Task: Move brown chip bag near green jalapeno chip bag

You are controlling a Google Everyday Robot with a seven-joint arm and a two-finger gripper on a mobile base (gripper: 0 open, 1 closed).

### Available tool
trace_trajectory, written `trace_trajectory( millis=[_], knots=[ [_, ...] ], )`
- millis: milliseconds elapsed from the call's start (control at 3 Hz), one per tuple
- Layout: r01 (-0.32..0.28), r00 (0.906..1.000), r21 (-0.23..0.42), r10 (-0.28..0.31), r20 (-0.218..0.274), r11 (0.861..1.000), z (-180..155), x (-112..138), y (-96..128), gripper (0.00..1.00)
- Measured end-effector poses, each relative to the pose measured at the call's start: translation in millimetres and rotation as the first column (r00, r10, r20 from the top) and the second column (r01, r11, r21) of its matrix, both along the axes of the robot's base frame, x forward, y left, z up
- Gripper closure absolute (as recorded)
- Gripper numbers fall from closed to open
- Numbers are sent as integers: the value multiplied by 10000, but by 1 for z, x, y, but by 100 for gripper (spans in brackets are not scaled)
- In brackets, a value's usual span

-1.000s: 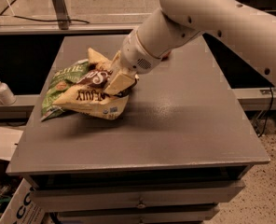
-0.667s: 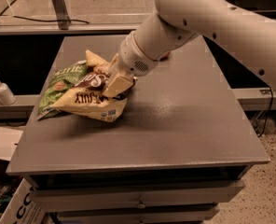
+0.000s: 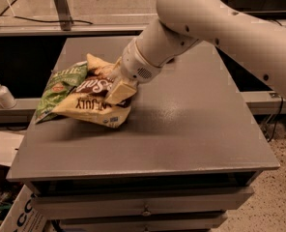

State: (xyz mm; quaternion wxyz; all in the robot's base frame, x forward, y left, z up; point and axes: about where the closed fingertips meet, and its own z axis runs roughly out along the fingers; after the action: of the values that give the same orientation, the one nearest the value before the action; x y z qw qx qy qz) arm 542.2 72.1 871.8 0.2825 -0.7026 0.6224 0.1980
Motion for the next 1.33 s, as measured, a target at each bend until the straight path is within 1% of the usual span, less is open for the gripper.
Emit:
trace_trajectory(
  millis=[333, 667, 1000, 1333],
  knots=[
    [12, 10000, -56, -12, -14, 10000, -2, 0, -2, 0],
    [21, 10000, -17, -21, -24, 10000, -2, 0, -3, 0],
    [275, 9996, 531, -278, 50, 9982, 11, 0, -15, 0],
    [654, 9978, 1565, -656, -39, 9855, 21, -1, -38, 0]
  ],
)
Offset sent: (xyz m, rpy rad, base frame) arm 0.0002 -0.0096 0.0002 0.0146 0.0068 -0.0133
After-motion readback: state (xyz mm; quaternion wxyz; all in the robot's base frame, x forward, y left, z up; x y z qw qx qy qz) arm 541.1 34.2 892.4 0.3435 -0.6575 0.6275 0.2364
